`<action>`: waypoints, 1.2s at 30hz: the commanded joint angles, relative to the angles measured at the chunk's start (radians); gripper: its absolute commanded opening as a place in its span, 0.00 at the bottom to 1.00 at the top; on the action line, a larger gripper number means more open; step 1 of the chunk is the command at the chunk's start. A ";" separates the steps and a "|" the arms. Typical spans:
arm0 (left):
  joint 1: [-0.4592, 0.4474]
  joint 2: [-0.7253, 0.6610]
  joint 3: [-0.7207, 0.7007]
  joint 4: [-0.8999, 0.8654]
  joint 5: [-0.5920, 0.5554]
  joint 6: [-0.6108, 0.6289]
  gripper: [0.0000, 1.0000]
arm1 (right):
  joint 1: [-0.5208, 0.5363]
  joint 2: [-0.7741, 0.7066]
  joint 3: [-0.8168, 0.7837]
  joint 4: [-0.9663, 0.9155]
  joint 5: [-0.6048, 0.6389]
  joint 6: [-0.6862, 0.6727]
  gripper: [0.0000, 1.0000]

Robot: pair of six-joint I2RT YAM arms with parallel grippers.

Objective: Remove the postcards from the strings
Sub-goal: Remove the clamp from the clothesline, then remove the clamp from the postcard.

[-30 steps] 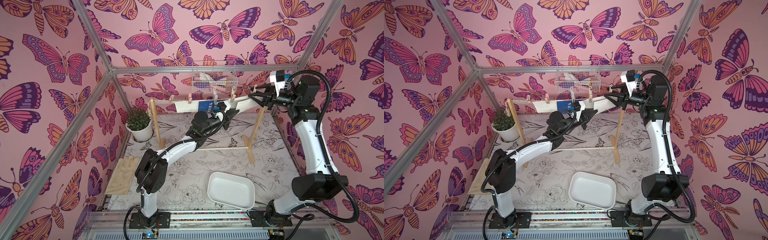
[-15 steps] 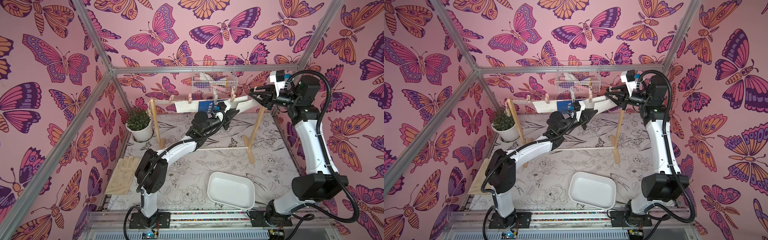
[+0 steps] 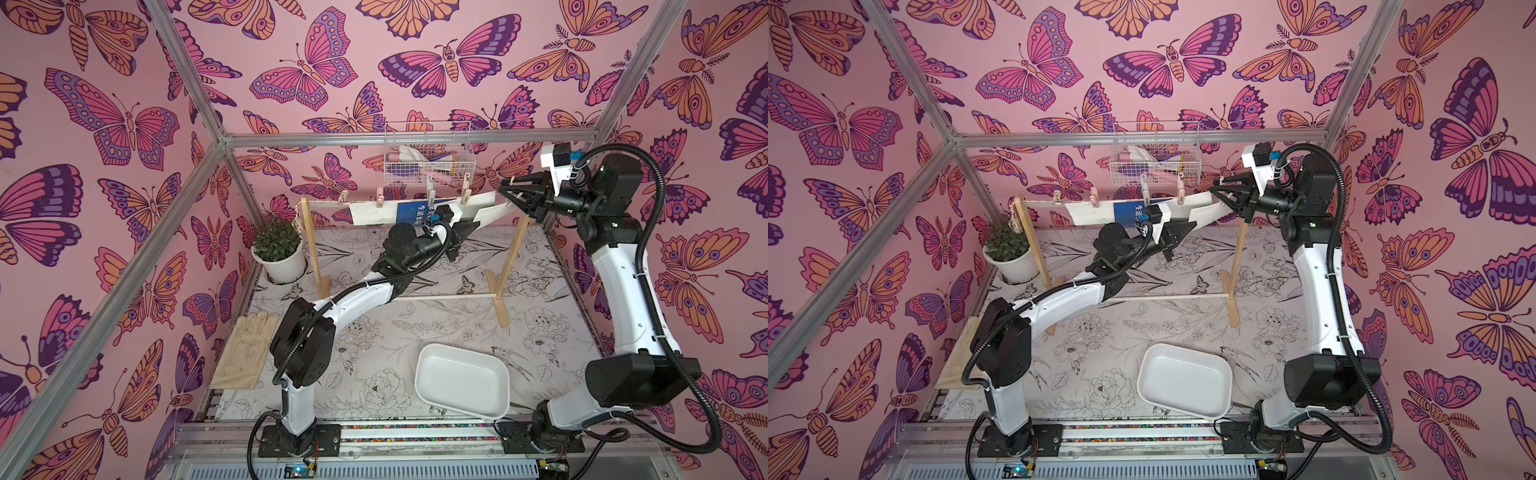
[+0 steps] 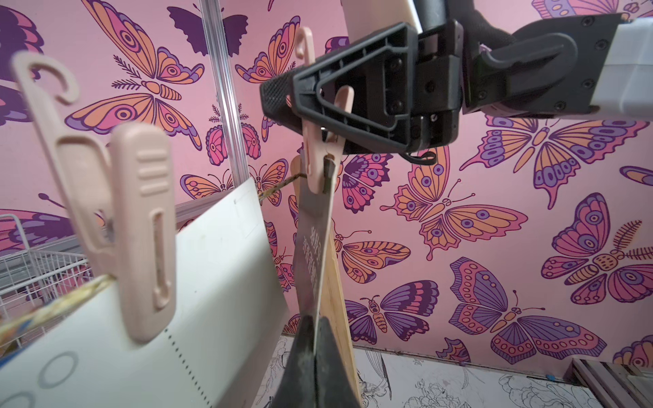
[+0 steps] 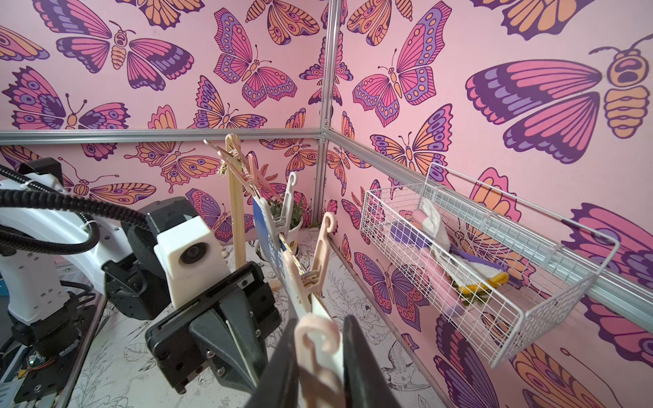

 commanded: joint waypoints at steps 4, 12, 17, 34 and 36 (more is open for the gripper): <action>-0.005 -0.071 -0.052 0.020 0.037 -0.006 0.00 | 0.009 -0.103 -0.055 0.035 0.015 -0.028 0.26; -0.010 -0.166 -0.162 0.023 0.073 -0.009 0.00 | 0.009 -0.164 -0.136 0.078 0.028 0.028 0.42; -0.001 -0.267 -0.255 -0.069 0.095 0.022 0.00 | 0.014 -0.237 -0.234 0.173 0.012 0.106 0.62; 0.116 -0.756 -0.364 -1.150 0.361 0.289 0.00 | 0.164 -0.600 -0.663 0.180 0.032 0.179 0.84; 0.115 -0.783 -0.362 -1.236 0.376 0.300 0.00 | 0.214 -0.629 -0.690 0.134 0.042 0.155 0.87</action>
